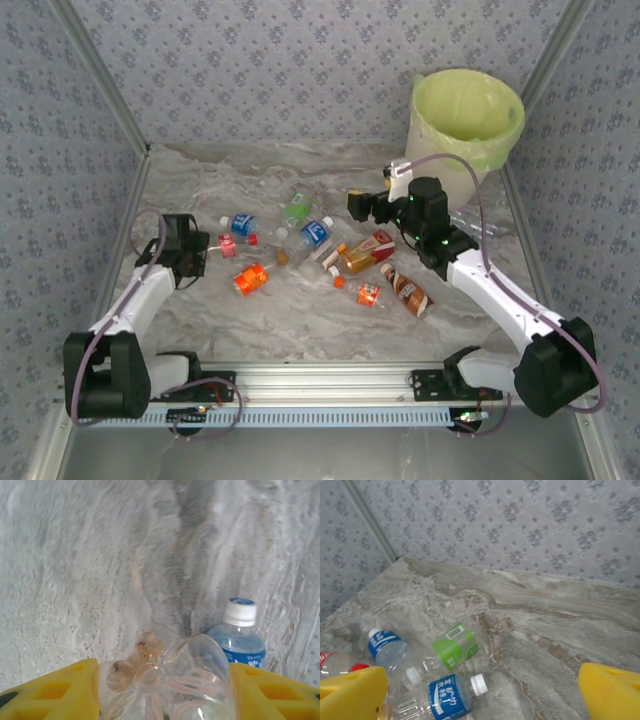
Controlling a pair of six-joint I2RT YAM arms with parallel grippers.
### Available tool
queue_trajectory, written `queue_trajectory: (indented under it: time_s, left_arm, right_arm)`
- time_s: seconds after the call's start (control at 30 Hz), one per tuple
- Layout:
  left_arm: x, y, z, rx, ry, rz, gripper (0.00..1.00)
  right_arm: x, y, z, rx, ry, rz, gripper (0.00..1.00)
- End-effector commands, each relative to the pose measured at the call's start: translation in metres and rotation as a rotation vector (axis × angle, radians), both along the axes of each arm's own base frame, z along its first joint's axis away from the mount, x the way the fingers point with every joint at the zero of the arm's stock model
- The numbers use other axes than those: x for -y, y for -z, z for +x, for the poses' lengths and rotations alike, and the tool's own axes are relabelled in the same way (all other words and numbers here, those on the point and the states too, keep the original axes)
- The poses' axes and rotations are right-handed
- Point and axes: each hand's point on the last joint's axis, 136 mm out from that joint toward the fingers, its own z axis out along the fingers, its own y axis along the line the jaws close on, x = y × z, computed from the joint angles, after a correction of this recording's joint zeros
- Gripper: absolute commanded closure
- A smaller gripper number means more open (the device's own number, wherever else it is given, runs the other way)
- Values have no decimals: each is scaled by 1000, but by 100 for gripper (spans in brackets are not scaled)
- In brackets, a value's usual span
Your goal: Put the plastic bottles in the bin
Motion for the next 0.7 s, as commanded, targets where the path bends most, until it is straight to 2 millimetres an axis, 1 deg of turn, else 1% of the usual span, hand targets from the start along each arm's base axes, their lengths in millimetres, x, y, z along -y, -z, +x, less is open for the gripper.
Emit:
queue_trajectory:
  time_s: [0.0,0.07,0.13,0.23,0.27,0.33,0.4,0.47,0.5,0.6,0.67]
  left_arm:
    - [0,-72,14,152,209,209,59]
    - [7,-97,13,191,324,275,58]
    - [20,-124,16,256,446,332,58]
    - [48,-157,19,342,620,391,58]
    - [59,-166,20,365,673,404,58]
    - [85,-185,22,427,785,422,58]
    - [107,-199,25,473,868,425,58]
    - [129,-209,27,518,948,417,59]
    - [140,-215,28,544,983,412,59]
    - [161,-223,31,579,1055,424,59]
    - [171,-226,33,590,1089,428,60]
  right_arm:
    - [-31,-20,-4,55,-147,9,0]
    - [-44,-20,-6,54,-199,-1,0]
    - [-60,-18,-10,49,-264,-5,0]
    - [-85,-17,-18,40,-388,-1,0]
    - [-91,-18,-21,37,-420,-2,0]
    - [-106,-18,-27,28,-490,-7,0]
    - [-118,-19,-33,24,-543,-8,0]
    - [-129,-12,-41,4,-601,-7,0]
    - [-136,-25,-43,25,-632,8,0]
    - [-148,-20,-55,6,-716,-4,0]
    - [-153,-15,-60,-15,-747,-27,0]
